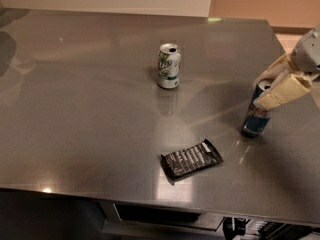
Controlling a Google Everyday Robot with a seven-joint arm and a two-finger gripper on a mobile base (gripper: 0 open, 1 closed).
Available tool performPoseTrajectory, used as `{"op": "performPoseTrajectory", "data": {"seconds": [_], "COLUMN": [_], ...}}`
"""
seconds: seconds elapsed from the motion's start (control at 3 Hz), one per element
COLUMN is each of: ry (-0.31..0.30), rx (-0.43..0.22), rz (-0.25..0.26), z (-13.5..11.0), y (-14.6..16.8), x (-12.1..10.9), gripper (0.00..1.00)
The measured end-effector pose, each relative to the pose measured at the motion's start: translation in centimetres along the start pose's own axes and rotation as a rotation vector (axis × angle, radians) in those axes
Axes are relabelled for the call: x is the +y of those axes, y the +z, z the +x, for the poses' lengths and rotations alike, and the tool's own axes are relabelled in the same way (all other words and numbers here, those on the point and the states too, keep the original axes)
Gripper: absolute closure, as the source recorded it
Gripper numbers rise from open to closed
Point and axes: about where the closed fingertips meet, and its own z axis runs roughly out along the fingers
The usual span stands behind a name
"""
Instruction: Pick redbull can
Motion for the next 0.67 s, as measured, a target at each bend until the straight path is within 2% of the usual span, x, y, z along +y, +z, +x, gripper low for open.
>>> {"op": "performPoseTrajectory", "data": {"seconds": [0.33,0.67], "ry": [-0.023,-0.059], "rx": [-0.026,-0.06], "rz": [-0.018,-0.01], "z": [-2.0,-4.7], "y": [-1.7,-4.1], "x": [-0.5,-1.6], "gripper": [1.0,1.0]}}
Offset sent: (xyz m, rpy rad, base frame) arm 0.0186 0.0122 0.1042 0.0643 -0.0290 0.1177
